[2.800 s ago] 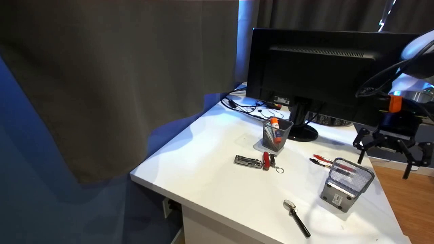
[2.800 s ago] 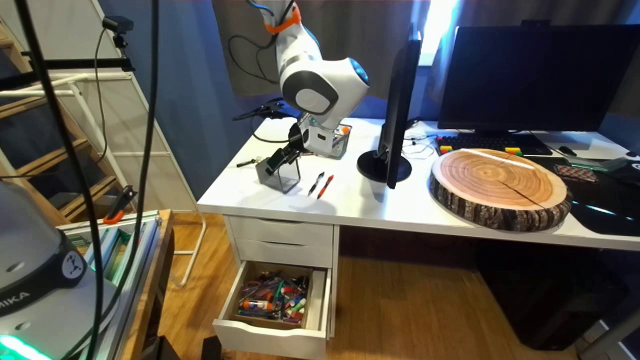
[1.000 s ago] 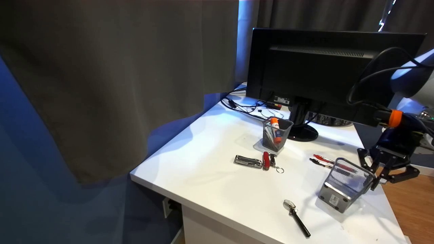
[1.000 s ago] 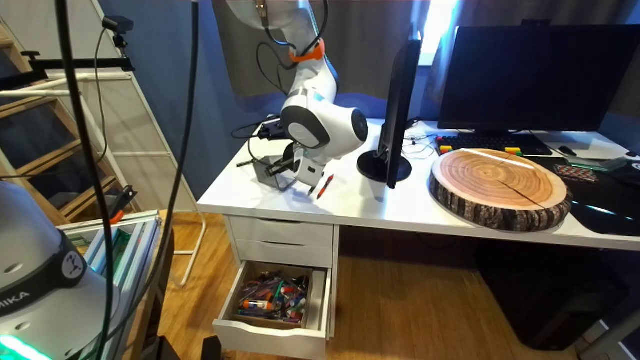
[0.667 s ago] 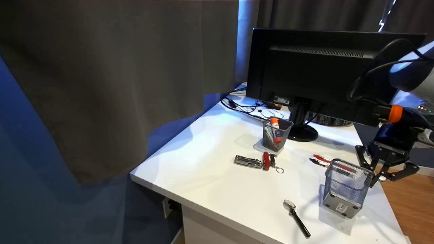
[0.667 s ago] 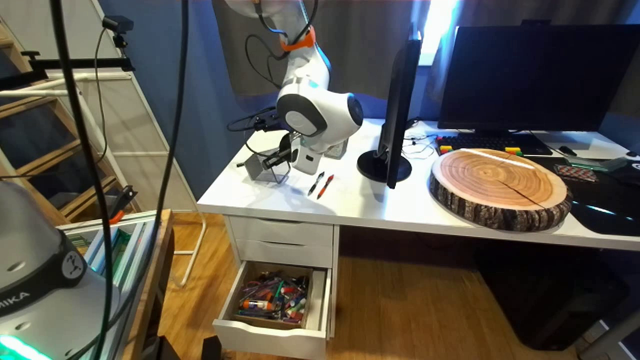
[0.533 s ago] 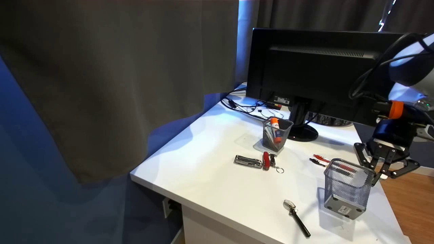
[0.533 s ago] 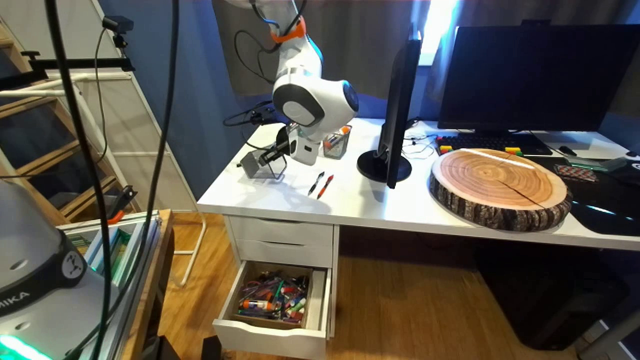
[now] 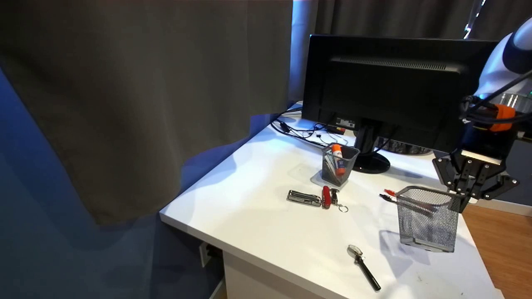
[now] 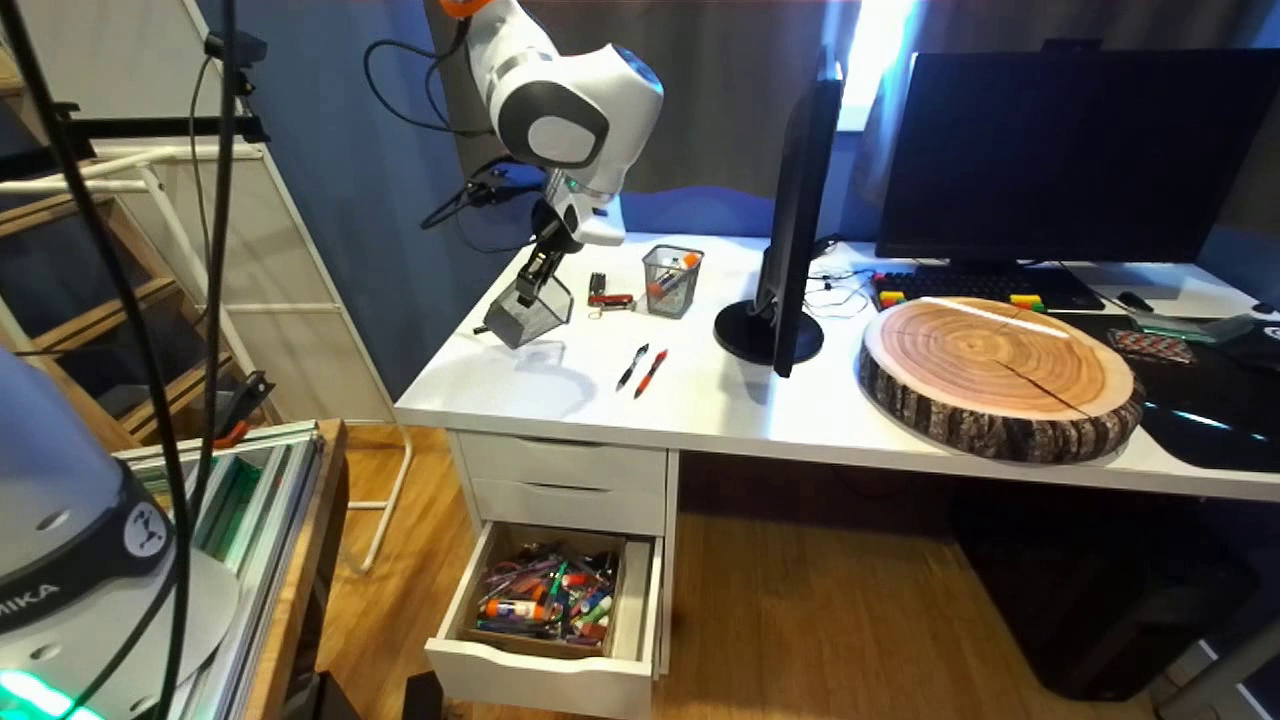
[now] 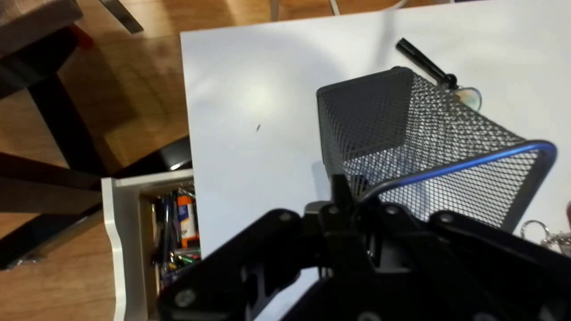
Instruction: Pick up the red and black pen together and put them on the table, turn the gray pen holder the right way up
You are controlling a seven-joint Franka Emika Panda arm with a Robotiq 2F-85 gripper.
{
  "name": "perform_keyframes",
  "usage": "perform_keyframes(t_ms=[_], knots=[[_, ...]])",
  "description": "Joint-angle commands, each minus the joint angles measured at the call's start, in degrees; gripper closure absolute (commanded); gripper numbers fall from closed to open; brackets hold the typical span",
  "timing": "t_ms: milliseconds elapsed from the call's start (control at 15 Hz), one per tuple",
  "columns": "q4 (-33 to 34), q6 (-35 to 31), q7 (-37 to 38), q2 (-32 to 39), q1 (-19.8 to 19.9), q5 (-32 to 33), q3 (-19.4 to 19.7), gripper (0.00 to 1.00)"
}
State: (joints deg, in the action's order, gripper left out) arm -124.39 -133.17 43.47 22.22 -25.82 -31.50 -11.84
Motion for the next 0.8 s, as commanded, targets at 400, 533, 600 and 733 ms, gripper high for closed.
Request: perform_keyframes(t_ms=[400,533,600,733], knots=[[-7.8,-21.5,8.2,-2.7,-4.1,14.8,-0.3,0.98],[-8.9,-24.0,10.5,-2.8,-5.4,19.4,0.7,0.98],[-9.2,-25.0,11.1,-2.7,-5.7,21.2,0.9,0.98],[-9.7,-26.2,12.4,-2.5,-6.3,23.8,1.4,0.98]])
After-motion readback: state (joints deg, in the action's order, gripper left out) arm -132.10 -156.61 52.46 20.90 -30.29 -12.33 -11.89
